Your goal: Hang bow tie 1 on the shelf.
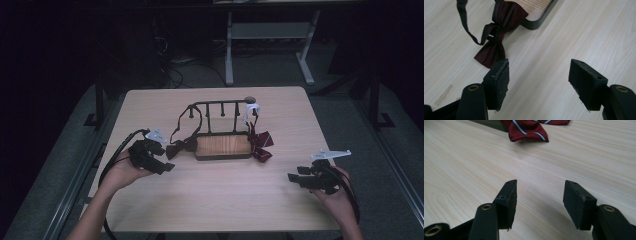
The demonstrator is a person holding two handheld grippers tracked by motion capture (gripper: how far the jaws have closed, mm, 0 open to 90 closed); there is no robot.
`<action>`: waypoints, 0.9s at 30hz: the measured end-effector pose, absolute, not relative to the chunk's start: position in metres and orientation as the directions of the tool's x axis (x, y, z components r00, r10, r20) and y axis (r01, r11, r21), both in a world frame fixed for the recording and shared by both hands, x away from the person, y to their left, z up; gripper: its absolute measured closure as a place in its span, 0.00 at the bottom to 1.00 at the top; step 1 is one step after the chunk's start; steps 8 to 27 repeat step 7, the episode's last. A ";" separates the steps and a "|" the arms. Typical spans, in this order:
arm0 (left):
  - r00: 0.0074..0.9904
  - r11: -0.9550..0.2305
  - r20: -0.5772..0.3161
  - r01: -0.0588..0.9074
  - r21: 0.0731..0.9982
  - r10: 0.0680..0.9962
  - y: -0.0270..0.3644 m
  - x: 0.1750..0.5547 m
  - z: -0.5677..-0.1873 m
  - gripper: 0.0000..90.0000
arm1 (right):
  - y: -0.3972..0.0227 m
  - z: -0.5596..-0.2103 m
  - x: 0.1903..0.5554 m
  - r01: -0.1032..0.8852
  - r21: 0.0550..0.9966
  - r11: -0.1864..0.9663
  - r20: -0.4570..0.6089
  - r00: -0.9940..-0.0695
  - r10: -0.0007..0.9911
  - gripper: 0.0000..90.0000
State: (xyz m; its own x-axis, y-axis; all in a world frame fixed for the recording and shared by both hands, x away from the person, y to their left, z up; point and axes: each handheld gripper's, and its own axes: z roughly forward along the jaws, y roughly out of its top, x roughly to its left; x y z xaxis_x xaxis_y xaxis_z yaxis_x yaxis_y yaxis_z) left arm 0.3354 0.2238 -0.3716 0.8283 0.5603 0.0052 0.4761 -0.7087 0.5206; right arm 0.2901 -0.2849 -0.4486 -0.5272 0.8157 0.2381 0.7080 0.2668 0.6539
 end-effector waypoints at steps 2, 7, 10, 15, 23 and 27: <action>0.825 -0.698 0.000 0.479 0.533 0.566 0.225 0.332 -0.376 0.37 | -0.284 -0.448 0.290 0.705 0.657 0.267 0.237 -0.529 0.815 0.49; 0.808 -0.661 -0.004 0.486 0.572 0.590 0.226 0.322 -0.390 0.34 | -0.279 -0.450 0.290 0.692 0.663 0.285 0.215 -0.541 0.813 0.49; 0.808 -0.661 -0.004 0.486 0.572 0.590 0.226 0.322 -0.390 0.34 | -0.279 -0.450 0.290 0.692 0.663 0.285 0.215 -0.541 0.813 0.49; 0.808 -0.661 -0.004 0.486 0.572 0.590 0.226 0.322 -0.390 0.34 | -0.279 -0.450 0.290 0.692 0.663 0.285 0.215 -0.541 0.813 0.49; 0.808 -0.661 -0.004 0.486 0.572 0.590 0.226 0.322 -0.390 0.34 | -0.279 -0.450 0.290 0.692 0.663 0.285 0.215 -0.541 0.813 0.49; 0.808 -0.661 -0.004 0.486 0.572 0.590 0.226 0.322 -0.390 0.34 | -0.279 -0.450 0.290 0.692 0.663 0.285 0.215 -0.541 0.813 0.49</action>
